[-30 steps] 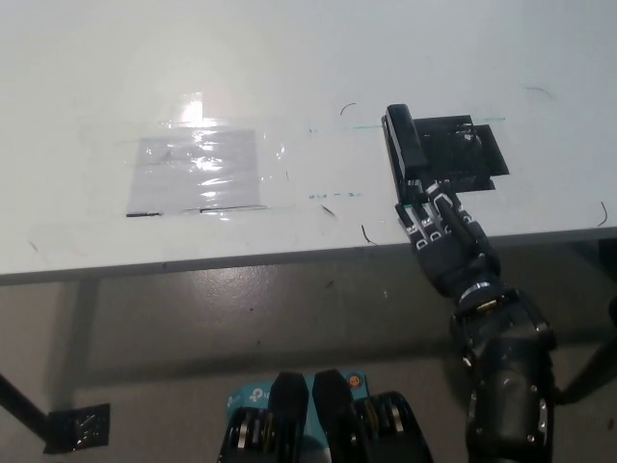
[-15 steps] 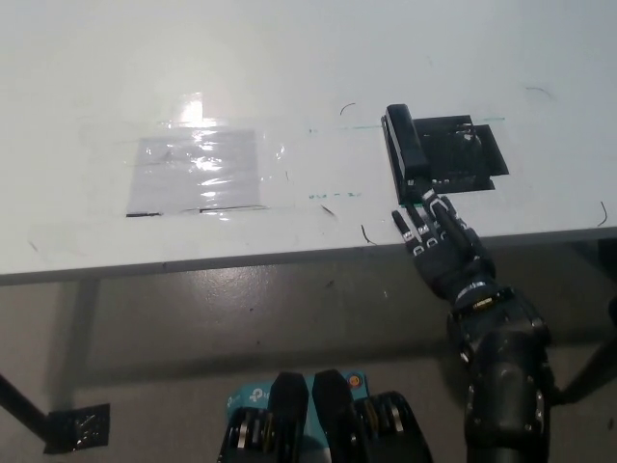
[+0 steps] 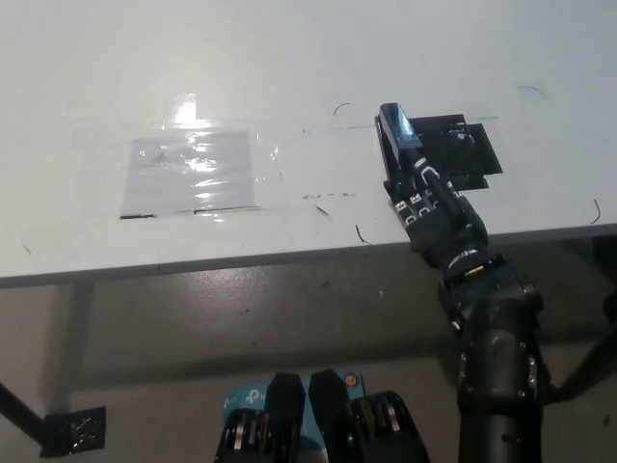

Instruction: A stapler is kept infront of the robot on the black mark on the desk and the robot uses its right hand to lift the top of the stapler to open it

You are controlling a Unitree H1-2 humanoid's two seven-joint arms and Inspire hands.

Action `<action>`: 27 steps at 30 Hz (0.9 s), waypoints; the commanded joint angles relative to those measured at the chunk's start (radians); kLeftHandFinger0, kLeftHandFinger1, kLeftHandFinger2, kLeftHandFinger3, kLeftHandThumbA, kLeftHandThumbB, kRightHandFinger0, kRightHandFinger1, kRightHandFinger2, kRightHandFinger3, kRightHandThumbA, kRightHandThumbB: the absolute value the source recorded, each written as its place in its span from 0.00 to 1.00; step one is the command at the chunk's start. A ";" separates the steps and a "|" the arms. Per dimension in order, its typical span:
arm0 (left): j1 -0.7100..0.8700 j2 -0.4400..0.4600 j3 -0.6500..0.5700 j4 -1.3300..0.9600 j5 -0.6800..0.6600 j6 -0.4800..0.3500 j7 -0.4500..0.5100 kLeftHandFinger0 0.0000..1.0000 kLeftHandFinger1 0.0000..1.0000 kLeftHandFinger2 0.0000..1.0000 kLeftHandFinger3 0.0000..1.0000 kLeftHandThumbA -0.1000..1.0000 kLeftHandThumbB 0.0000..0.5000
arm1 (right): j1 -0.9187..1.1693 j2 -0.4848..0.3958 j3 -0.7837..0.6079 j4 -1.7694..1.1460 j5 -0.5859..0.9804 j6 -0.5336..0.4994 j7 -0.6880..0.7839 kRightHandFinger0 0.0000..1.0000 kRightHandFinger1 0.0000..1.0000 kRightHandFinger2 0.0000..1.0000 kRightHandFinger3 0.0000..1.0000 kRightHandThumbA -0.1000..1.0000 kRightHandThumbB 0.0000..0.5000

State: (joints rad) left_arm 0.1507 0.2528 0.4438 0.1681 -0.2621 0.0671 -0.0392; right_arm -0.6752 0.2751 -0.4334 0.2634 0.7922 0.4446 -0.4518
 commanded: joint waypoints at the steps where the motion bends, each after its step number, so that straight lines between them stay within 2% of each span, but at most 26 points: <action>1: 0.011 0.023 0.002 -0.026 -0.007 -0.009 -0.005 0.64 0.77 0.93 1.00 0.75 0.40 | -0.086 0.014 0.031 -0.022 -0.008 -0.029 0.033 0.78 0.84 0.92 1.00 0.88 0.00; 7: 0.015 0.019 0.002 -0.027 -0.010 -0.001 -0.002 0.65 0.77 0.93 1.00 0.73 0.37 | -0.090 0.009 0.032 -0.006 -0.002 -0.029 0.047 0.76 0.85 0.94 1.00 0.88 0.00; 9: 0.019 0.021 -0.002 -0.029 -0.002 -0.005 -0.004 0.65 0.77 0.94 1.00 0.75 0.35 | -0.113 0.000 0.036 0.010 -0.009 -0.033 0.048 0.74 0.82 0.90 1.00 0.88 0.00; 12: 0.017 0.023 -0.004 -0.020 0.000 -0.010 -0.006 0.64 0.77 0.95 1.00 0.74 0.40 | -0.144 -0.007 0.034 0.029 -0.015 -0.040 0.039 0.73 0.83 0.89 0.96 0.86 0.00; 14: 0.017 0.024 -0.005 -0.014 0.001 -0.011 -0.006 0.66 0.78 0.95 1.00 0.74 0.41 | -0.159 -0.013 0.037 0.040 -0.023 -0.046 0.042 0.73 0.84 0.89 0.96 0.86 0.00; 15: 0.018 0.023 -0.005 -0.015 0.006 -0.013 -0.001 0.67 0.79 0.94 1.00 0.74 0.43 | -0.185 -0.025 0.041 0.069 -0.041 -0.057 0.040 0.70 0.80 0.86 0.96 0.87 0.00; 17: 0.021 0.020 -0.005 -0.026 0.003 -0.008 -0.001 0.69 0.79 0.94 1.00 0.74 0.39 | -0.211 -0.035 0.036 0.105 -0.051 -0.073 0.038 0.69 0.79 0.85 0.94 0.86 0.00; 18: 0.019 0.020 -0.005 -0.022 0.003 -0.007 -0.001 0.69 0.80 0.94 1.00 0.74 0.42 | -0.227 -0.043 0.035 0.131 -0.059 -0.084 0.038 0.69 0.80 0.85 0.93 0.85 0.00; 20: 0.018 0.019 -0.003 -0.019 -0.003 -0.010 -0.002 0.67 0.78 0.92 1.00 0.73 0.41 | -0.261 -0.057 0.026 0.177 -0.061 -0.101 0.041 0.72 0.81 0.84 0.93 0.83 0.00; 22: 0.019 0.019 -0.006 -0.023 0.006 -0.008 0.002 0.66 0.78 0.92 1.00 0.74 0.46 | -0.310 -0.084 0.015 0.250 -0.064 -0.123 0.050 0.72 0.80 0.82 0.93 0.83 0.00; 27: 0.028 0.019 -0.008 -0.029 0.014 -0.003 0.005 0.66 0.79 0.95 1.00 0.75 0.44 | -0.432 -0.146 -0.009 0.433 -0.065 -0.194 0.091 0.74 0.81 0.86 0.96 0.84 0.00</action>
State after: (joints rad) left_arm 0.1611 0.2522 0.4414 0.1665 -0.2609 0.0680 -0.0390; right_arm -0.9489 0.1496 -0.4396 0.6359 0.7331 0.3528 -0.4464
